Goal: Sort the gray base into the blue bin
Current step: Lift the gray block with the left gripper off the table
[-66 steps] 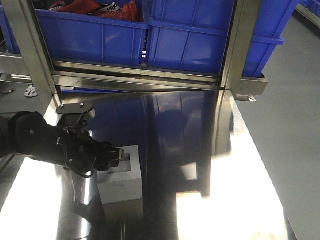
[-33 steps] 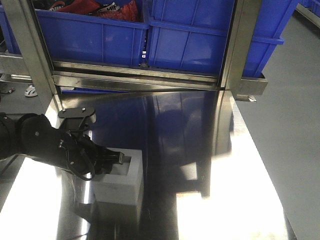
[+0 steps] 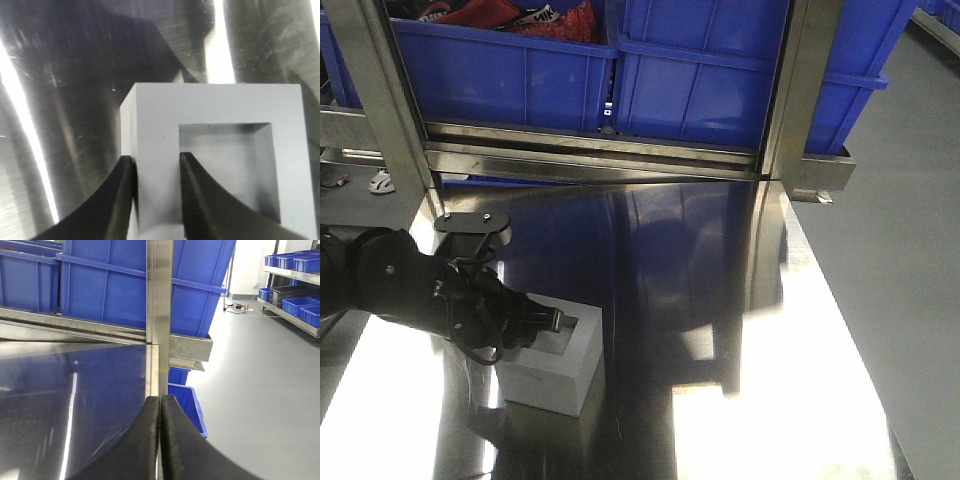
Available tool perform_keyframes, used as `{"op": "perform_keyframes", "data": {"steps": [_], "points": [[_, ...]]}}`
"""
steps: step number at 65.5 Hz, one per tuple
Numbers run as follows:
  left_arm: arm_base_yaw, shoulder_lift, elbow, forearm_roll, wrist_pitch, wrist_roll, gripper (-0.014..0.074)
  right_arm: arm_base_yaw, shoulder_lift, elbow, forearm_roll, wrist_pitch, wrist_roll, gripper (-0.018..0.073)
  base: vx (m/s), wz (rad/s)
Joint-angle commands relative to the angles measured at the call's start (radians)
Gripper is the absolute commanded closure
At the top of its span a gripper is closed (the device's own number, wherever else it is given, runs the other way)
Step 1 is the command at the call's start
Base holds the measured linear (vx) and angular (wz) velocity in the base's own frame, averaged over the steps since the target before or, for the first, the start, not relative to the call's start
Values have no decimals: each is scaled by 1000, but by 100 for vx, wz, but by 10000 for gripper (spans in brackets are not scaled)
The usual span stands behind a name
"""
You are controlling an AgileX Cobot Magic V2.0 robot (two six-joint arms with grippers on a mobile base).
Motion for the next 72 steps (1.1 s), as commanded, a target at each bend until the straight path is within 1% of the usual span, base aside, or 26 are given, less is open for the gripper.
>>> {"op": "perform_keyframes", "data": {"steps": [1,7,13,29,36,46,56,72], "points": [[-3,-92,-26,14,-71,-3,602,-5,-13,15,-7,-77,-6,568,0,0],[-3,-154,-22,40,-91,-3,602,-5,-13,15,-7,-77,-6,568,0,0],[-3,-228,6,51,-142,-3,602,-5,-13,15,-7,-77,-6,568,0,0],[-3,-457,151,58,-292,-3,602,-5,-13,15,-7,-77,-6,568,0,0],[-3,-564,206,62,-332,-2,602,-5,-13,15,-7,-77,-6,568,0,0],[-3,-711,272,106,-358,2,602,-5,-13,15,-7,-77,-6,568,0,0],[-3,-867,336,141,-358,3,602,-5,-13,15,-7,-77,-6,568,0,0],[-3,-1113,455,145,-358,5,602,-5,-13,15,-7,-77,-6,568,0,0]]}}
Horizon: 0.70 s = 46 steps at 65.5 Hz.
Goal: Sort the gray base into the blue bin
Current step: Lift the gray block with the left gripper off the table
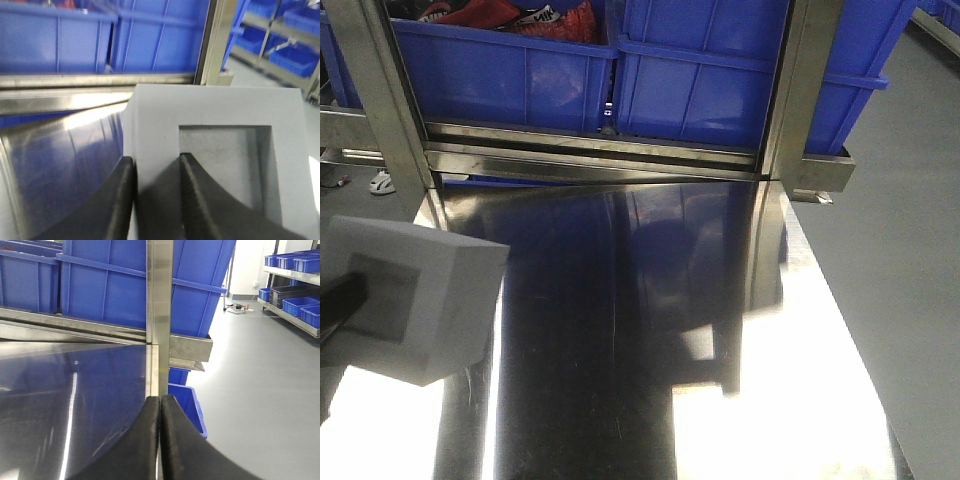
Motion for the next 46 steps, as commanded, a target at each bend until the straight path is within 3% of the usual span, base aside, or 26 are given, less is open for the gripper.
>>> {"op": "perform_keyframes", "data": {"steps": [1,24,46], "points": [[-3,-92,20,-5,-104,-3,602,-5,-13,15,-7,-77,-6,568,0,0],[-3,-389,184,-5,-125,-3,602,-5,-13,15,-7,-77,-6,568,0,0],[-3,-414,187,-6,-126,-4,602,-5,-12,15,-7,-77,-6,568,0,0]]}}
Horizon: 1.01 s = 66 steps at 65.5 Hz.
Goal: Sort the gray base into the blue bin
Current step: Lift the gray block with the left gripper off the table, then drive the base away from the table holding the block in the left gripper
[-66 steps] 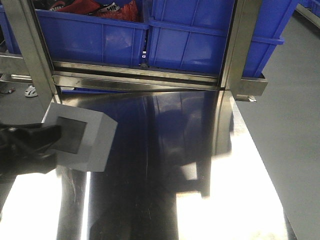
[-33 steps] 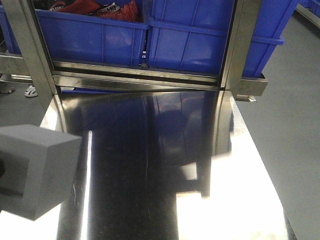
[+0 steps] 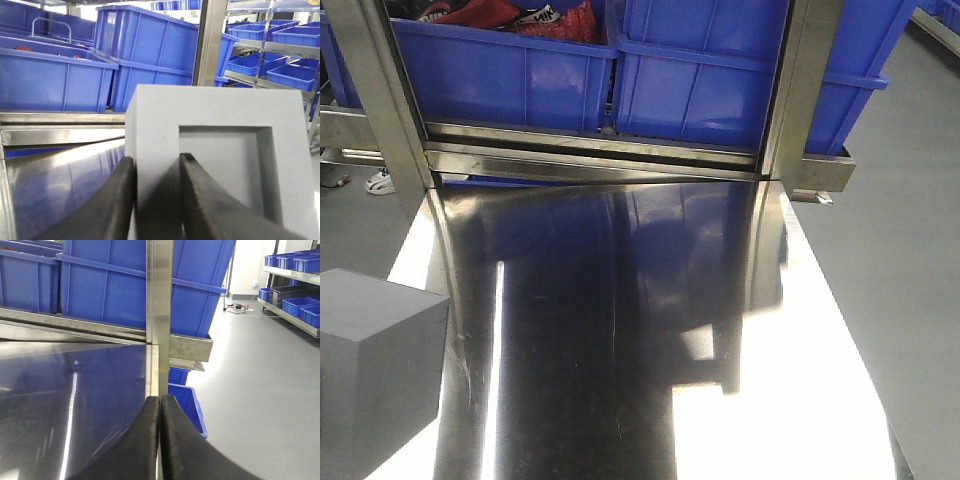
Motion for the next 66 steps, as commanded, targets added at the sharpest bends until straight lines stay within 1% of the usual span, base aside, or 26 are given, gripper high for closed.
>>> {"op": "perform_keyframes", "data": {"steps": [1,54,66], "points": [[-3,7,-30,-7,-116,-7,602,-5,-12,15,-7,-77,-6,568,0,0],[-3,7,-30,-7,-116,-7,602,-5,-12,15,-7,-77,-6,568,0,0],[-3,7,-30,-7,-116,-7,602,-5,-12,15,-7,-77,-6,568,-1,-15]]}}
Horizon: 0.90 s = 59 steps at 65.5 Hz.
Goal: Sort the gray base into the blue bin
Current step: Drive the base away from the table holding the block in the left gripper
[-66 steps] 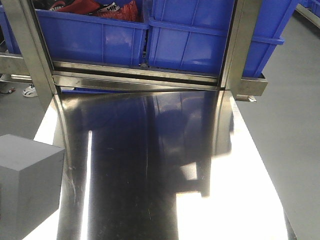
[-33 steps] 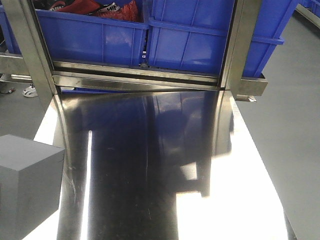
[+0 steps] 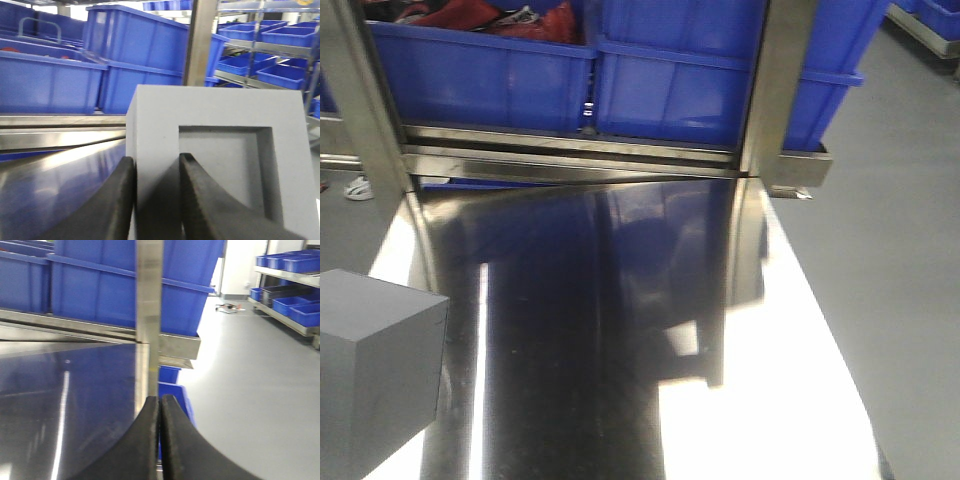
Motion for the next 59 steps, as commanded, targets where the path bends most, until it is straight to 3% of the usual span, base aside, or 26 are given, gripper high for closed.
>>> {"op": "perform_keyframes", "data": {"steps": [1,59], "points": [[-3,10,-30,-7,-116,-7,602,-5,-12,15,-7,-77,-6,568,-2,-32],[-3,10,-30,-7,-116,-7,602,-5,-12,15,-7,-77,-6,568,-7,-60]]}}
